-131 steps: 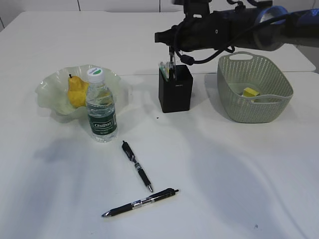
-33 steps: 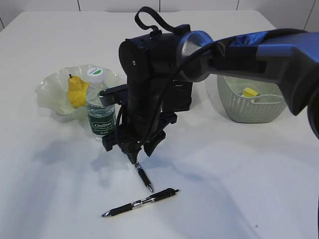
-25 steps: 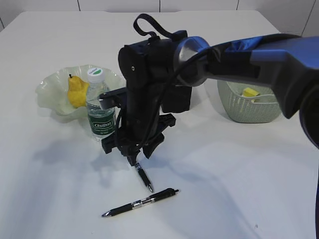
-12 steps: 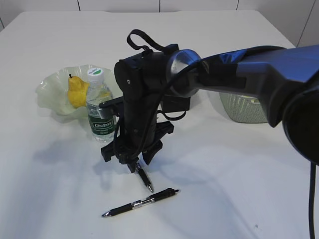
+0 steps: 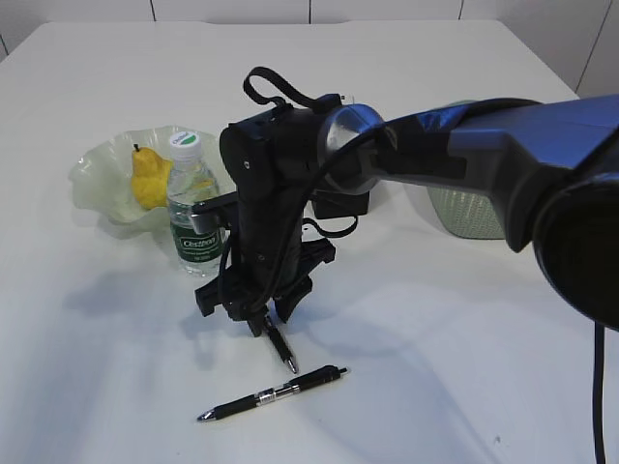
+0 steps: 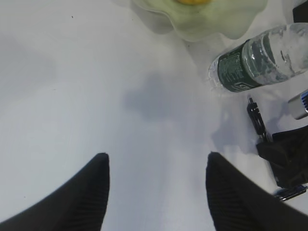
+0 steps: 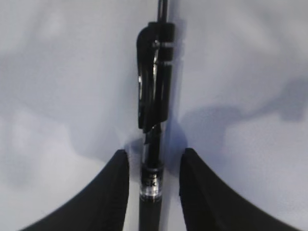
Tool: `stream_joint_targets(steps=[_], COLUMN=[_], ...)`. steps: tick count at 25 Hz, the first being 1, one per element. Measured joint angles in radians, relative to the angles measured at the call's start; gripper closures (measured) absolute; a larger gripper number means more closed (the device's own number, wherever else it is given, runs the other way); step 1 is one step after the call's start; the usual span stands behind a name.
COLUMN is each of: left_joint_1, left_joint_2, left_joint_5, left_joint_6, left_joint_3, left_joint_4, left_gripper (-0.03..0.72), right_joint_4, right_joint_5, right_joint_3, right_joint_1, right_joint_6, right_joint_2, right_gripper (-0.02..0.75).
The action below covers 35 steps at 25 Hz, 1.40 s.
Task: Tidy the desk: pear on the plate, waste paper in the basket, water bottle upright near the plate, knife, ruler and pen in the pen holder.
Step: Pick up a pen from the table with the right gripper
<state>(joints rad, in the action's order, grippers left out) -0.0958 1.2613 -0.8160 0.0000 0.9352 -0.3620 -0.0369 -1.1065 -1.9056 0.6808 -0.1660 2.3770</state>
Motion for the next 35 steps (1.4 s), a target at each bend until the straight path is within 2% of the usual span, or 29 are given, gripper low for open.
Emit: stream_joint_targets(steps=[5, 16, 18, 21, 23, 35], left_joint_1=[0.0, 0.0, 0.0, 0.0, 0.0, 0.0], left_joint_2=[0.0, 0.0, 0.0, 0.0, 0.0, 0.0], left_joint_5=[0.004, 0.004, 0.004, 0.004, 0.004, 0.004], left_joint_6=[0.0, 0.0, 0.0, 0.0, 0.0, 0.0], left_joint_3=[0.0, 0.0, 0.0, 0.0, 0.0, 0.0], left_joint_4=[0.0, 0.0, 0.0, 0.0, 0.0, 0.0], left_gripper=[0.241, 0.241, 0.241, 0.241, 0.241, 0.241], right_joint_4=[0.0, -0.023, -0.023, -0.023, -0.025, -0.039], right_joint_5=[0.0, -0.01, -0.011, -0.016, -0.018, -0.105], right_joint_3=[0.0, -0.01, -0.01, -0.01, -0.01, -0.019], right_joint_1=[0.0, 0.0, 0.0, 0.0, 0.0, 0.0], right_joint_6=[-0.002, -0.002, -0.002, -0.004, -0.002, 0.078], right_joint_2=[0.0, 0.013, 0.013, 0.013, 0.013, -0.02], right_gripper=[0.514, 0.524, 0.552, 0.633, 0.651, 0.656])
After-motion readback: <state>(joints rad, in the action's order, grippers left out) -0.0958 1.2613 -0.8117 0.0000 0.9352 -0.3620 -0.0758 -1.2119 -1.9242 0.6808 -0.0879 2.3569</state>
